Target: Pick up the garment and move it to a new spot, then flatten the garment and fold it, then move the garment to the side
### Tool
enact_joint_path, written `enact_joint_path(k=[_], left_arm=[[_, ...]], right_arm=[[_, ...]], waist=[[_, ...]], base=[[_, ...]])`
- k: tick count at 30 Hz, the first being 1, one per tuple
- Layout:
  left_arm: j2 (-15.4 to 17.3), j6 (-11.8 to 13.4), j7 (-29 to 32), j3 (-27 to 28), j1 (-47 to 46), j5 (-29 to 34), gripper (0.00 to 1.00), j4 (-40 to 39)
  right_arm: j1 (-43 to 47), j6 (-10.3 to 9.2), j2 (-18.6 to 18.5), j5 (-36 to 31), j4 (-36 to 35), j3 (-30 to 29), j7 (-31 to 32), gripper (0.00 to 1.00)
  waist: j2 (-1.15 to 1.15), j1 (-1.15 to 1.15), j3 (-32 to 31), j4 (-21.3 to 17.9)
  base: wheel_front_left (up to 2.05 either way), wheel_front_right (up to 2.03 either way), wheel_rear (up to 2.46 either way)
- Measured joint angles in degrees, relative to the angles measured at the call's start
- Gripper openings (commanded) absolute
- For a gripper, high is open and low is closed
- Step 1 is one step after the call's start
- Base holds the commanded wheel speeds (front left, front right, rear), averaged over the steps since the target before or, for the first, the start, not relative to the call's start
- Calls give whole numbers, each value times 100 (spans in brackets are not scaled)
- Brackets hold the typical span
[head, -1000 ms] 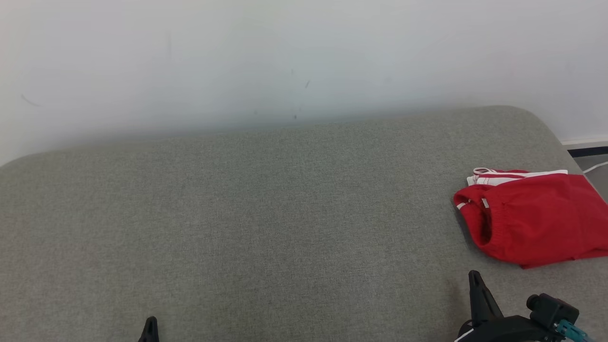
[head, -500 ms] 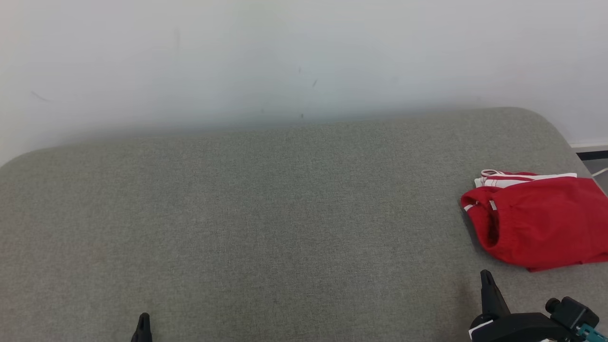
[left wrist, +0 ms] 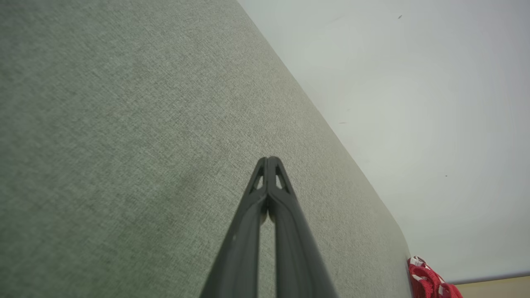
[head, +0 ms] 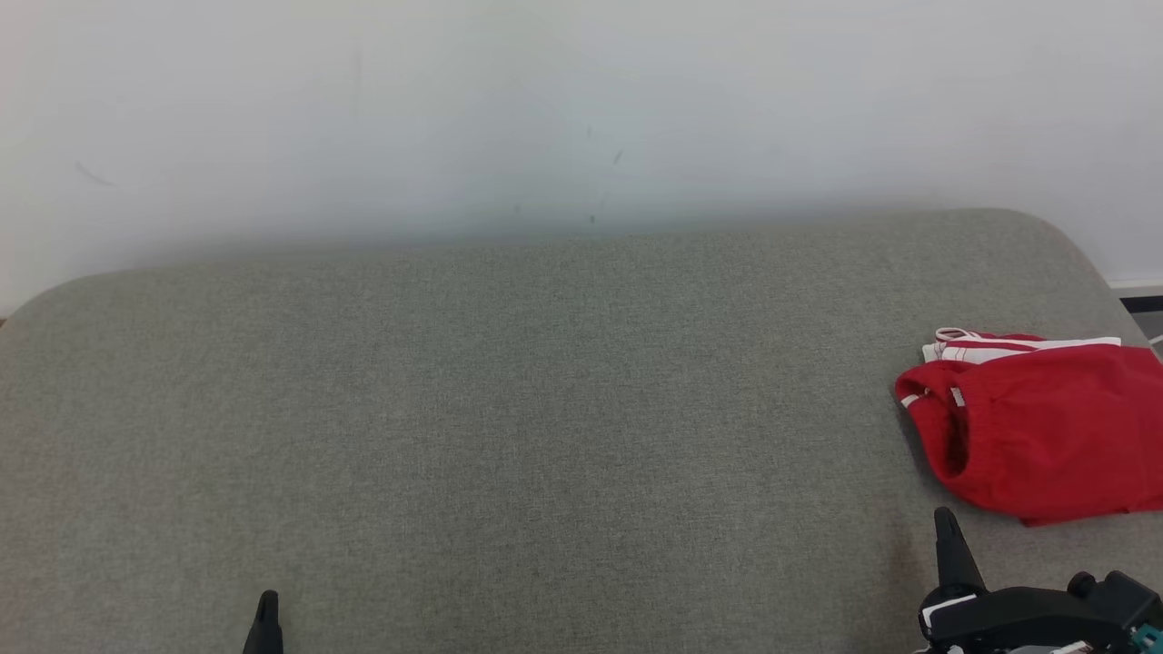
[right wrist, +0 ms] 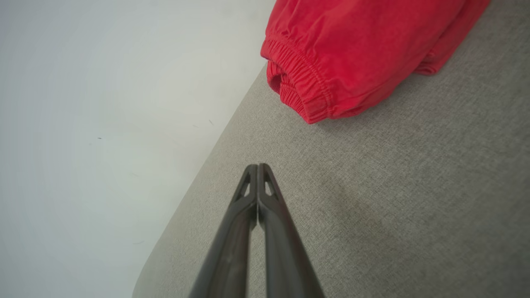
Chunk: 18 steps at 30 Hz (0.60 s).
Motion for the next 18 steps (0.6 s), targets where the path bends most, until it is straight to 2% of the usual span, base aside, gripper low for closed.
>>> enact_joint_path(k=[18], left_arm=[[2,-164,291,134,-115,-1213,0,40]], right_arm=[[-18,-1,57,1137,-62,-263,302,0]], waist=[[0,0,20,139]], base=[[0,0,0]])
